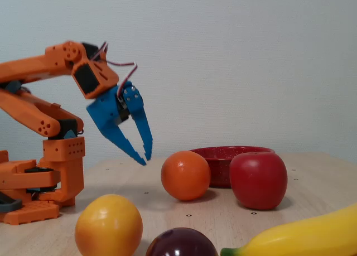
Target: Put peach in the red bowl.
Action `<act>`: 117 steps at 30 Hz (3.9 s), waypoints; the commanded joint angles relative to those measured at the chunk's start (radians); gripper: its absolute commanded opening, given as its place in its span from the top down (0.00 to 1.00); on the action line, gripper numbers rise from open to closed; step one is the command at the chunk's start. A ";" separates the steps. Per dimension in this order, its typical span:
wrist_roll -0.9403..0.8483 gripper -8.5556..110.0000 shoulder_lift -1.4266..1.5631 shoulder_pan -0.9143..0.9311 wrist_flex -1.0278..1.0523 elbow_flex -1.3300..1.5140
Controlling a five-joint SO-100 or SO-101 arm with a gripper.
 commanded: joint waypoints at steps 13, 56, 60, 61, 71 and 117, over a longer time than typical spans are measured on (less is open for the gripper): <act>-0.224 0.93 -0.298 0.232 0.158 -0.454; -0.767 0.76 -0.899 0.635 0.597 -1.072; -0.827 0.71 -0.897 0.684 0.597 -1.048; -0.847 0.71 -0.897 0.696 0.595 -1.042; -0.937 0.61 -0.917 0.742 0.548 -0.954; -1.109 0.54 -1.147 0.793 0.318 -0.940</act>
